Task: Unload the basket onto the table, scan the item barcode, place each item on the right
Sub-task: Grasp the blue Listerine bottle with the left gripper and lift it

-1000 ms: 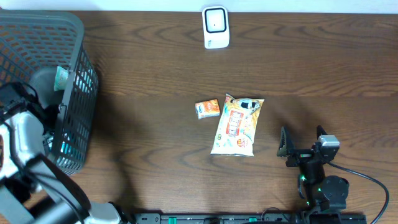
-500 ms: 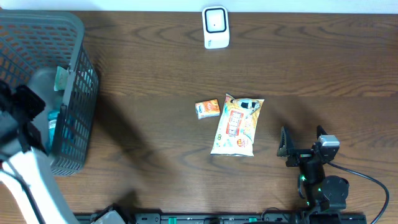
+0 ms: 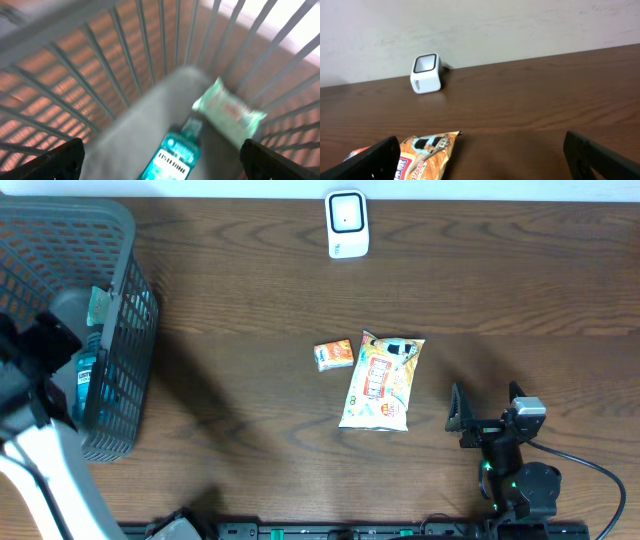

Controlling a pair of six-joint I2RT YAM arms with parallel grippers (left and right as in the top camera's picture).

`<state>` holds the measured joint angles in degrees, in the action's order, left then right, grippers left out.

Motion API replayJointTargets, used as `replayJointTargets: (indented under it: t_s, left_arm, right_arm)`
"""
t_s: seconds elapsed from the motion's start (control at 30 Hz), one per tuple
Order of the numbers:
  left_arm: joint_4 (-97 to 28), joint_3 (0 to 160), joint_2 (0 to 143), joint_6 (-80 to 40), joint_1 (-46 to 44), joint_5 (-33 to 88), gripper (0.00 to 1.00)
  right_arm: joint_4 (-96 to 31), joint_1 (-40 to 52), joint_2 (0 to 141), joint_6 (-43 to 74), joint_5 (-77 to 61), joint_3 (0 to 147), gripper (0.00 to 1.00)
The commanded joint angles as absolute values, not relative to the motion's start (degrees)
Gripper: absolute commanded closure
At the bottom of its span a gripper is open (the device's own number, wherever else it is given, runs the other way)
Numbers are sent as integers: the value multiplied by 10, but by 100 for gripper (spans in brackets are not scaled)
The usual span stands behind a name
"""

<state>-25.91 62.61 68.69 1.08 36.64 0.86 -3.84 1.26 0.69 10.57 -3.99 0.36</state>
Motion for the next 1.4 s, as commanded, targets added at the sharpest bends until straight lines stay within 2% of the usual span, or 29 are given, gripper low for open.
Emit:
replayJointTargets:
  t_s: [0.0, 0.17, 0.3, 0.63, 1.3, 1.37]
  left_arm:
    - [-269, 633, 755, 90, 366, 13, 1]
    - [-260, 633, 832, 142, 366, 87, 2]
    - [-258, 633, 889, 187, 366, 88, 2]
    - [-234, 633, 999, 191, 366, 86, 2]
    - [-213, 632, 1054, 222, 366, 86, 0]
    - [-210, 632, 1062, 222, 366, 86, 4]
  right_arm:
    - [-41, 15, 3, 100, -35, 3, 1]
    - [-41, 15, 3, 100, -35, 3, 1]
    - [-41, 15, 3, 100, -35, 3, 1]
    - [-41, 15, 3, 100, -35, 3, 1]
    - [-41, 15, 3, 100, -35, 3, 1]
    - [-41, 15, 3, 100, -35, 3, 1]
